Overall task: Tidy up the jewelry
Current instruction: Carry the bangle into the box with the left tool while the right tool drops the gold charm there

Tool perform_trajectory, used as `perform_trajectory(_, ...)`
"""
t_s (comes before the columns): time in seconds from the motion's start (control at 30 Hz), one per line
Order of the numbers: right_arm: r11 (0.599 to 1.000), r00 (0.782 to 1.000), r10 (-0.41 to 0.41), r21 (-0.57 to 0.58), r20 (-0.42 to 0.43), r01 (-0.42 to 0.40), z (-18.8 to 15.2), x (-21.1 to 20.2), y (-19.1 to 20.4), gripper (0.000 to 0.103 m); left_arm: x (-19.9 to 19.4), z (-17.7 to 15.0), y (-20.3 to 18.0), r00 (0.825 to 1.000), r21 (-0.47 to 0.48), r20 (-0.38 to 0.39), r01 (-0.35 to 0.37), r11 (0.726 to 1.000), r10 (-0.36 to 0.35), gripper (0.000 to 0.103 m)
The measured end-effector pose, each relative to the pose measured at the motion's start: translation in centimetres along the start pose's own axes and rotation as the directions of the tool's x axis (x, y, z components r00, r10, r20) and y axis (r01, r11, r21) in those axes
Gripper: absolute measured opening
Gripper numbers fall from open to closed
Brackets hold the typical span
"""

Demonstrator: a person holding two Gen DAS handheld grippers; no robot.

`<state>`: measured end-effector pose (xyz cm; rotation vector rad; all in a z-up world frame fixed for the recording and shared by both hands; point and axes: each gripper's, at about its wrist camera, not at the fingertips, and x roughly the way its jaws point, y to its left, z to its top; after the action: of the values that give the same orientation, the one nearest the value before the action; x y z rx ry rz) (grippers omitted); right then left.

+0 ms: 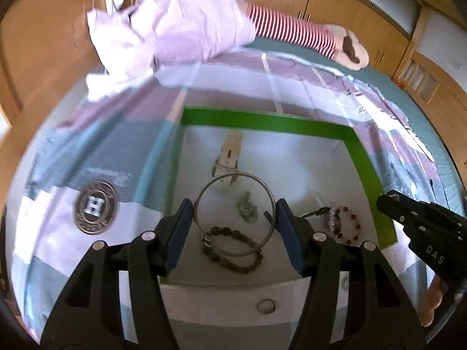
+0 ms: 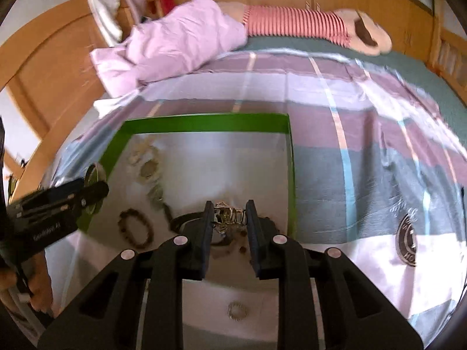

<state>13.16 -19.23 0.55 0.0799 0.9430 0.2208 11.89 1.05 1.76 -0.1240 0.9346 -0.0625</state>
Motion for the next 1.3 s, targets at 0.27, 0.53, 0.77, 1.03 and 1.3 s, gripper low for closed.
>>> perform_trajectory(0.27,1.000,0.999,-0.026,0.018,0.048,0.026,0.7,1.5,-0.5,0.059,2.3,0.9,0.2,0.997,0.014,0.017,-0.076,0.997,0.075,0.072)
perform_trajectory(0.53,0.997,0.997,0.077,0.017,0.022,-0.078,-1.3,-4.8,-0.8,0.063,-2.4,-0.4,-1.1,0.996,0.084,-0.021,0.089,0.992,-0.088,0.076)
perform_trajectory(0.77,0.988,0.977,-0.028,-0.152,-0.210,-0.004,-7.1,-1.5,1.1,0.058,-3.3,-6.1,-3.3,0.991,0.159,-0.131,0.034,0.987,-0.013,0.061)
perform_trajectory(1.03,0.971,0.957,-0.065,-0.240,-0.283,-0.005,-9.3,3.1,2.6,0.053,1.8,-7.8,-1.5,0.951,0.094,-0.306,-0.019,0.995,0.047,0.061)
perform_trajectory(1.3,0.956,0.940,0.057,-0.253,-0.335,-0.148,-9.8,0.9,3.7,0.053,2.8,-7.6,0.5,0.948,0.020,-0.318,-0.017,1.000,0.023,0.062)
